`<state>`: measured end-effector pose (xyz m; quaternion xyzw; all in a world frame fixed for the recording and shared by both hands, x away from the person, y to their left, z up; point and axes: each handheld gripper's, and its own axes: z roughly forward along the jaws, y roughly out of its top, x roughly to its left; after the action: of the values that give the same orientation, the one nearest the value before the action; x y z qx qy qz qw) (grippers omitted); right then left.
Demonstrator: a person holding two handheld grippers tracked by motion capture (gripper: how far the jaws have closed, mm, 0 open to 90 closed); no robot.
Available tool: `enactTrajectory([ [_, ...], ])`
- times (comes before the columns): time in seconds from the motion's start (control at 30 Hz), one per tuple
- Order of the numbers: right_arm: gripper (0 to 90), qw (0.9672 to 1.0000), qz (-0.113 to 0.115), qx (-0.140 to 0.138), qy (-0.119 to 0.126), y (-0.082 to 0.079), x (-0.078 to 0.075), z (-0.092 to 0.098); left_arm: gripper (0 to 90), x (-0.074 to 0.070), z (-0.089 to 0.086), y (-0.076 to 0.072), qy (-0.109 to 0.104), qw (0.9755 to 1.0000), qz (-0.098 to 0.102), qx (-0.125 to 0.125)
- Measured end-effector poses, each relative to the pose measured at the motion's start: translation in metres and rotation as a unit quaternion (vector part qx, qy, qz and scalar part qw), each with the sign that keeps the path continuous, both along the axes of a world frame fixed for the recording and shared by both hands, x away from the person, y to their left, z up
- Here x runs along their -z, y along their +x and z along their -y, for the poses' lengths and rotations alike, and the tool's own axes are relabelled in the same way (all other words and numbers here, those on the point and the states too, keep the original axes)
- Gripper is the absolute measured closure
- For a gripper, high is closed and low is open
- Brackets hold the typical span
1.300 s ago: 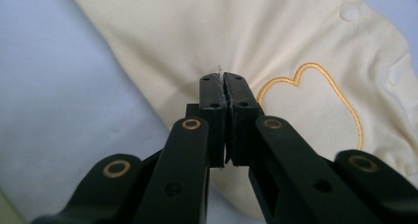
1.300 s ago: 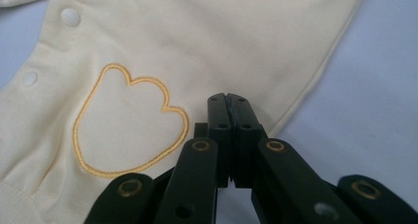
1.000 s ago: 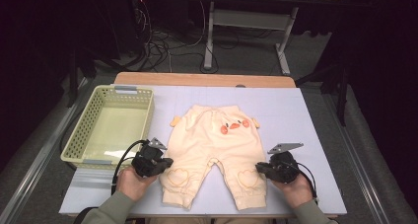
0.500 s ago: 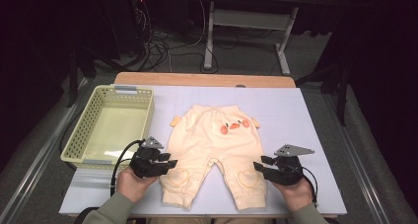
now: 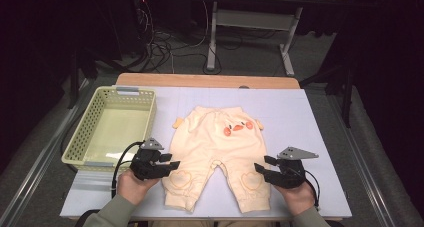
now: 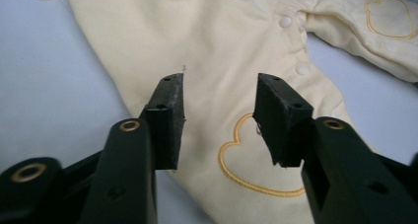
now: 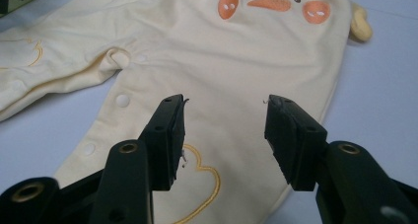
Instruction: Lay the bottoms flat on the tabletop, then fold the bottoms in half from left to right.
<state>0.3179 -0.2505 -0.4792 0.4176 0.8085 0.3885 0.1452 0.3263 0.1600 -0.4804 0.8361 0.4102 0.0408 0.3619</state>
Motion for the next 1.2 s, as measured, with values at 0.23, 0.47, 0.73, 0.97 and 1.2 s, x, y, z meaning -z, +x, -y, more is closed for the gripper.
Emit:
enactTrajectory([
  [0.23, 48.9, 0.9999, 0.015, 0.005, 0.006, -0.003, 0.0, -0.004, 49.5, -0.002, -0.003, -0.001, -0.007, 0.9999, 0.008, -0.003],
  [0.47, 48.4, 0.9998, 0.018, 0.003, 0.008, -0.002, 0.001, -0.005, 46.7, -0.002, -0.002, -0.001, -0.007, 1.0, 0.006, -0.003],
  [0.73, 47.6, 0.9996, 0.026, 0.001, 0.008, -0.003, 0.001, -0.006, 46.5, -0.003, -0.003, -0.002, -0.011, 0.9998, 0.012, -0.009],
  [0.97, 45.4, 0.9996, 0.027, -0.01, 0.004, -0.002, 0.003, -0.01, 44.2, -0.003, -0.002, -0.003, -0.005, 0.9997, 0.02, -0.013],
  [1.2, 44.2, 0.9995, 0.026, -0.018, 0.001, -0.001, 0.004, -0.014, 42.5, -0.004, -0.001, -0.004, -0.005, 0.9995, 0.028, -0.012],
])
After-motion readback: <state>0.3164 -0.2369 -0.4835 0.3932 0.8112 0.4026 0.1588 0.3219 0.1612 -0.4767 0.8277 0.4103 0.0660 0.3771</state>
